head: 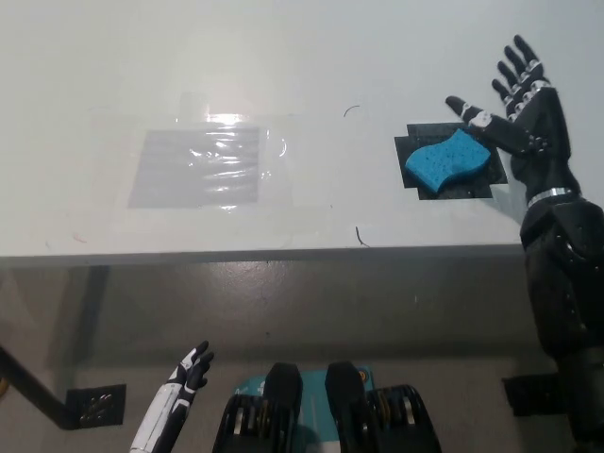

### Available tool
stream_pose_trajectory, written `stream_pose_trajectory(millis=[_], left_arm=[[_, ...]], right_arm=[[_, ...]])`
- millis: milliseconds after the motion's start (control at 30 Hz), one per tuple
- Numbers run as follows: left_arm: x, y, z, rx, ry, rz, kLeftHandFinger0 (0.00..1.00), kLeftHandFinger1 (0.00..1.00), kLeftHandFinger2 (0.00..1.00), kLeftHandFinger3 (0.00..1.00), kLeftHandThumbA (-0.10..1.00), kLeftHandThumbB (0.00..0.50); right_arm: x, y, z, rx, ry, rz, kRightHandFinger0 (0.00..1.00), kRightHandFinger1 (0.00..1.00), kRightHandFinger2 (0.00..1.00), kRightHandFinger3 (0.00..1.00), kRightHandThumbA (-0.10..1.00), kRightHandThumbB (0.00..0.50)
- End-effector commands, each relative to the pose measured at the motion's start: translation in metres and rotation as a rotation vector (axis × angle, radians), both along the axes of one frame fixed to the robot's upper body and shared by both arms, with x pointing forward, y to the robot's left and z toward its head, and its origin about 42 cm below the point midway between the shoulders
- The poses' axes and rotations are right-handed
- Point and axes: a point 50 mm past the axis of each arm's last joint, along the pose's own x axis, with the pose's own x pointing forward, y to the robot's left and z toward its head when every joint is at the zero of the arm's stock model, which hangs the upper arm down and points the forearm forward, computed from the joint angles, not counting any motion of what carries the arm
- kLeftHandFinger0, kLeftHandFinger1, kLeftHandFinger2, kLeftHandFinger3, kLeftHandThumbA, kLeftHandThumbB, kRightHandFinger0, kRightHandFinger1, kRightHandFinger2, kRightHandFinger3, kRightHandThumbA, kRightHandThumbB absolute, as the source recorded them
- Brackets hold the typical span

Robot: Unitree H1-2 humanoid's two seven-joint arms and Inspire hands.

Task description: A soft sponge is kept on the balc marked spot on the table infront of the robot and it uses its right hand fist to press down on it and drrags it across the table in a back and forth manner twice to clean it

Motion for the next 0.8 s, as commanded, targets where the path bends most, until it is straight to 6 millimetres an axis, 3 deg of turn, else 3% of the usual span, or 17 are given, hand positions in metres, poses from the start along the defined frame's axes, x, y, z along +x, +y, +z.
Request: stream_pose_trajectory(millis=[0, 67, 133, 233, 333, 400, 467, 567, 633, 667, 767], left_arm=[[0.006, 0.004, 0.008, 0.025, -0.042, -0.037, 1.00, 1.00, 1.00, 1.00, 1.00, 0.097], [0.004, 0.003, 0.008, 0.025, -0.032, -0.037, 1.00, 1.00, 1.00, 1.00, 1.00, 0.101], [0.009, 0.003, 0.009, 0.026, -0.036, -0.039, 1.00, 1.00, 1.00, 1.00, 1.00, 0.096], [0.008, 0.003, 0.009, 0.035, -0.037, -0.047, 1.00, 1.00, 1.00, 1.00, 1.00, 0.100], [0.005, 0.001, 0.005, 0.038, -0.024, -0.060, 1.00, 1.00, 1.00, 1.00, 1.00, 0.113], [0.002, 0.002, 0.002, 0.032, -0.017, -0.061, 1.00, 1.00, 1.00, 1.00, 1.00, 0.121], [0.001, 0.006, 0.000, 0.029, -0.020, -0.058, 1.00, 1.00, 1.00, 1.00, 1.00, 0.113], [-0.001, 0.009, 0.000, 0.023, -0.017, -0.058, 1.00, 1.00, 1.00, 1.00, 1.00, 0.162], [0.001, 0.006, 0.001, 0.015, -0.017, -0.066, 1.00, 1.00, 1.00, 1.00, 1.00, 0.163], [0.003, 0.004, 0.000, 0.015, -0.021, -0.067, 1.00, 1.00, 1.00, 1.00, 1.00, 0.161], [0.001, 0.002, -0.002, 0.010, -0.023, -0.066, 1.00, 1.00, 1.00, 1.00, 1.00, 0.181]], right_arm=[[-0.240, -0.019, 0.236, 0.096, -0.973, 0.481, 1.00, 1.00, 1.00, 1.00, 1.00, 0.352], [-0.272, -0.024, 0.208, 0.112, -0.974, 0.472, 1.00, 1.00, 1.00, 1.00, 1.00, 0.372], [-0.294, -0.027, 0.189, 0.088, -1.016, 0.478, 1.00, 1.00, 1.00, 1.00, 1.00, 0.334], [-0.314, -0.036, 0.157, 0.077, -1.016, 0.487, 1.00, 1.00, 1.00, 1.00, 1.00, 0.312], [-0.344, -0.042, 0.115, 0.078, -0.928, 0.453, 1.00, 1.00, 1.00, 1.00, 1.00, 0.334], [-0.355, -0.042, 0.100, 0.069, -0.862, 0.413, 1.00, 1.00, 1.00, 1.00, 1.00, 0.334], [-0.361, -0.039, 0.084, 0.088, -0.734, 0.375, 1.00, 1.00, 1.00, 1.00, 1.00, 0.354], [-0.351, -0.042, 0.033, 0.051, -0.550, 0.317, 1.00, 1.00, 1.00, 1.00, 1.00, 0.372], [-0.346, -0.045, -0.004, 0.055, -0.415, 0.276, 1.00, 1.00, 1.00, 1.00, 1.00, 0.397], [-0.344, -0.046, -0.014, 0.064, -0.370, 0.267, 1.00, 1.00, 1.00, 1.00, 1.00, 0.413], [-0.336, -0.046, -0.036, 0.086, -0.243, 0.245, 1.00, 1.00, 1.00, 1.00, 1.00, 0.387]])
